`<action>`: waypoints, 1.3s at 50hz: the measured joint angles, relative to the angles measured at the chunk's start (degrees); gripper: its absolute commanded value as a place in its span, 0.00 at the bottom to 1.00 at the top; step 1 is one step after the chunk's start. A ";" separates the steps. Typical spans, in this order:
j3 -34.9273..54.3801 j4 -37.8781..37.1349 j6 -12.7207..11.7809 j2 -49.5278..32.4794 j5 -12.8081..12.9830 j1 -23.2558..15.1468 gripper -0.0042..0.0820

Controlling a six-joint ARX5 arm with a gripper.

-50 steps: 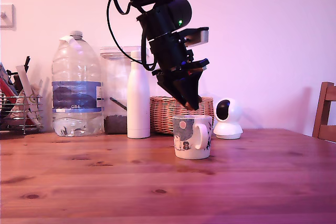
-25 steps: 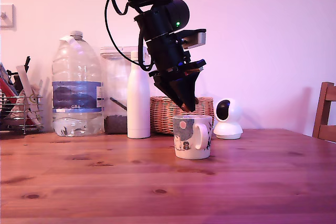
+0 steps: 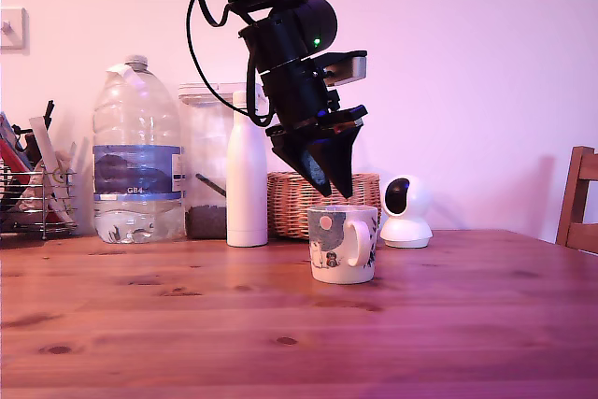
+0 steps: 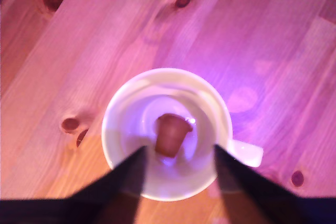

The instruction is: Pick up the coffee capsules from the table one by one and drop them inside the nearest coffee cup

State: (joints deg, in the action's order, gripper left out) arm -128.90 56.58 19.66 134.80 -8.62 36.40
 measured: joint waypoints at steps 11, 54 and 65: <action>0.00 -1.75 -0.17 0.00 -1.38 0.00 0.77; 0.02 -3.76 -1.70 -10.88 -6.99 -0.26 0.10; 0.02 -5.01 -1.73 -17.70 -8.04 -1.46 0.02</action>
State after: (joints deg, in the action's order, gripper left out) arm -128.88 51.57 17.93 117.10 -16.67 34.94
